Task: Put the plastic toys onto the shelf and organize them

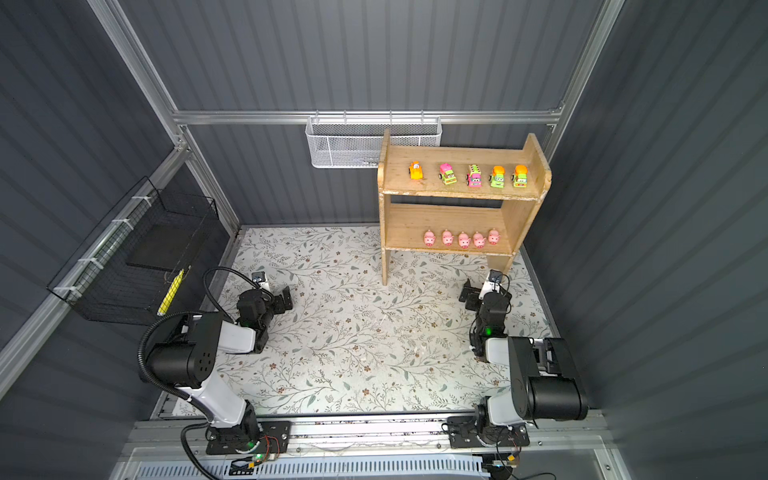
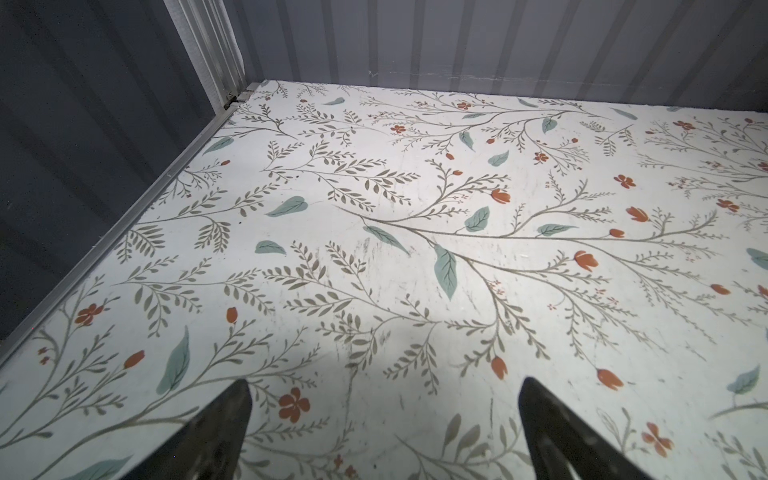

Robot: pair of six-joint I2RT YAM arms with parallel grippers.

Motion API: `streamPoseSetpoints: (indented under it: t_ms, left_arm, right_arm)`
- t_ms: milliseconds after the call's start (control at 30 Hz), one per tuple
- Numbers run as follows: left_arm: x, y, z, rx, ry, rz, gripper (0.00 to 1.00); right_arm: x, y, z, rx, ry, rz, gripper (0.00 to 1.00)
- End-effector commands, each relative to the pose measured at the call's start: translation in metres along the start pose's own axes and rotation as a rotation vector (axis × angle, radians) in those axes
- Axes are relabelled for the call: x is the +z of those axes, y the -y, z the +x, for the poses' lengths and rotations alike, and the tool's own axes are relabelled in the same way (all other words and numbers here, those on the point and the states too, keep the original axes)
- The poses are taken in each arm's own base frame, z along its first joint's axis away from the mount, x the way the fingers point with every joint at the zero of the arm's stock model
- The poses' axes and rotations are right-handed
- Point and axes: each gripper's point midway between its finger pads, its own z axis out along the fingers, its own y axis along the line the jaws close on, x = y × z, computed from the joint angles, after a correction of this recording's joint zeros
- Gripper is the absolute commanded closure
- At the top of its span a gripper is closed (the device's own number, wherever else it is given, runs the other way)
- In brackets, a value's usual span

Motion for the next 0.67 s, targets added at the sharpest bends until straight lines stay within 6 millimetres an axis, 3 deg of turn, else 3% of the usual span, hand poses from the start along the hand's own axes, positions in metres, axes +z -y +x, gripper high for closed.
streamPoseSetpoints:
  t_ms: [0, 633]
  left_arm:
    - [0.001, 0.0004, 0.0007, 0.017, -0.002, 0.009, 0.0]
    - [0.001, 0.0005, 0.0006, 0.018, -0.001, 0.009, 0.0]
  right_arm:
    - [-0.0011, 0.0001, -0.001, 0.003, 0.012, -0.006, 0.01]
    - [-0.0009, 0.0005, -0.0002, 0.004, 0.008, -0.004, 0.01]
